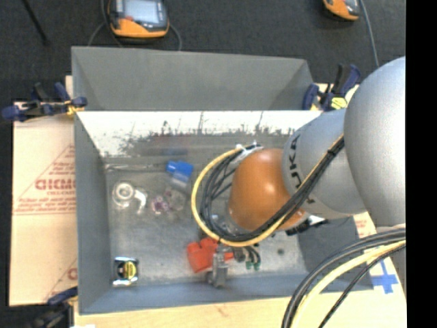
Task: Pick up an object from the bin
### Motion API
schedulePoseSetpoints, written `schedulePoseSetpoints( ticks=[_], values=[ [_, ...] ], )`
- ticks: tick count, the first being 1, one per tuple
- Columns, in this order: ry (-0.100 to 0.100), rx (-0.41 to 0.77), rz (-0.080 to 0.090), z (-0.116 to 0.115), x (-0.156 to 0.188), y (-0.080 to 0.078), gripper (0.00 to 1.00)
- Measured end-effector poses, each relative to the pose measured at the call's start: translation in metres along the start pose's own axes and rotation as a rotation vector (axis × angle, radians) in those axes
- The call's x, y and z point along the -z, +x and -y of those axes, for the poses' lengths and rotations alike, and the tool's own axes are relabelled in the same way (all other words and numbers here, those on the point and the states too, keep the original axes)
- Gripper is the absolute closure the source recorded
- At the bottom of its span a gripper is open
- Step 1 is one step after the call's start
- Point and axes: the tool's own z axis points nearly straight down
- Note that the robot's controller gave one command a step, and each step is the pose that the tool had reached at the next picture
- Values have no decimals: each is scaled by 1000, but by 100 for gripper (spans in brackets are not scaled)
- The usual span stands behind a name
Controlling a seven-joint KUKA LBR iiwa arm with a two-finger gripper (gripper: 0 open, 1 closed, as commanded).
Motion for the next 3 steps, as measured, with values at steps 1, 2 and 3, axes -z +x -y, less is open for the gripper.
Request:
schedulePoseSetpoints(
  ticks=[1,2,3],
  values=[
    [-1,0,-1,-1,2,-1,100],
    [-2,-39,6,-9,130,3,100],
    [-1,-404,3,-4,226,-1,100]
  ],
)
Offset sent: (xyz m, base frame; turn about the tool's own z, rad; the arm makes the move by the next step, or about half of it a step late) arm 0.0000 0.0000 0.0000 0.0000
